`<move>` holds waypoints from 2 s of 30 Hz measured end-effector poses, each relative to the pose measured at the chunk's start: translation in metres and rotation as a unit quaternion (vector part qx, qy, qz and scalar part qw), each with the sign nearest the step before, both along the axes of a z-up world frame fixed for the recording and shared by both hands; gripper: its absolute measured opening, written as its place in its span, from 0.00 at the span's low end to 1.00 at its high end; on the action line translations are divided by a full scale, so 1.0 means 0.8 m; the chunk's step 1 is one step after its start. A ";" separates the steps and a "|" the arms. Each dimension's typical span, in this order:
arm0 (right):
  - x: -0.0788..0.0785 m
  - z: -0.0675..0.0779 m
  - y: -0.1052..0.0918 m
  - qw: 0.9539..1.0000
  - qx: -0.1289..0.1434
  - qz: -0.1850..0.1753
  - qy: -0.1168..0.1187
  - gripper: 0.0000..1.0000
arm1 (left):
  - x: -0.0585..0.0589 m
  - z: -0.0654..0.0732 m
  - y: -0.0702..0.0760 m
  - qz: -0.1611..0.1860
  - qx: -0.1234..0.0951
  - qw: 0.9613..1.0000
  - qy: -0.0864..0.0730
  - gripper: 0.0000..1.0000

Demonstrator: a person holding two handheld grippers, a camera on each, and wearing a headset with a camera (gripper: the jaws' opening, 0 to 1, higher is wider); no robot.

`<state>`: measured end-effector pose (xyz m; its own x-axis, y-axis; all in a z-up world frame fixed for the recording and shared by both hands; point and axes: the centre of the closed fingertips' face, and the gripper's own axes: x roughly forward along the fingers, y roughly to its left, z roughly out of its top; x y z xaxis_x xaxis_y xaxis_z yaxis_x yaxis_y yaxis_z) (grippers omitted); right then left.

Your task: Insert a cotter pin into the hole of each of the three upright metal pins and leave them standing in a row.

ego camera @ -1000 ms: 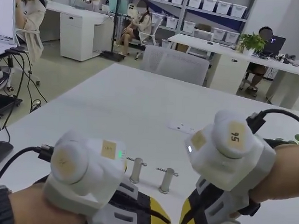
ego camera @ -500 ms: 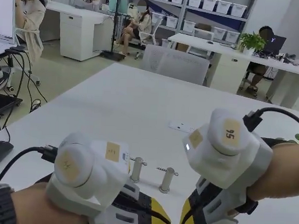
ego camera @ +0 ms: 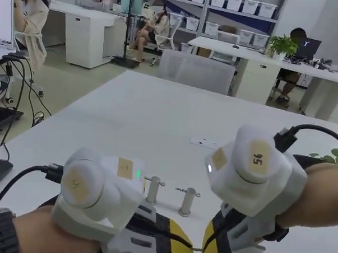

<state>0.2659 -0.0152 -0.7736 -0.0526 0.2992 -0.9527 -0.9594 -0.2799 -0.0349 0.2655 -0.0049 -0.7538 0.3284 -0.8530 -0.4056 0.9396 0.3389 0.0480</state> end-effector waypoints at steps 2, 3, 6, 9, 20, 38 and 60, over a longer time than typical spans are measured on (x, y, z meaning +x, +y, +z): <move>0.000 -0.001 -0.001 1.000 0.000 -0.002 -0.002 0.02 | 0.000 -0.002 -0.001 0.000 0.000 1.000 -0.001 0.00; 0.000 -0.002 -0.001 1.000 -0.001 -0.003 -0.001 0.02 | -0.001 -0.003 -0.002 -0.002 -0.001 1.000 0.002 0.00; 0.000 -0.004 -0.003 1.000 -0.003 -0.008 0.002 0.02 | -0.002 -0.004 -0.004 -0.004 0.000 1.000 -0.001 0.00; 0.001 -0.003 -0.002 1.000 0.000 -0.014 0.002 0.02 | 0.000 -0.004 -0.003 -0.003 0.000 1.000 -0.004 0.00; 0.005 -0.004 -0.002 1.000 0.000 -0.021 0.001 0.02 | 0.000 -0.005 -0.002 0.001 -0.016 1.000 0.003 0.07; 0.009 -0.002 -0.006 0.999 0.003 -0.038 0.002 0.02 | 0.027 0.011 0.023 0.048 -0.054 0.997 0.003 0.25; 0.023 -0.003 -0.012 0.997 0.009 -0.076 0.000 0.02 | 0.059 -0.063 0.053 0.075 -0.051 0.995 0.051 0.27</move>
<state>0.2845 -0.0249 -0.7757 -0.0057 0.3217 -0.9468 -0.9908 -0.1301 -0.0382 0.3130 0.0378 -0.8040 0.4174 -0.8359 -0.3564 0.8759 0.4745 -0.0870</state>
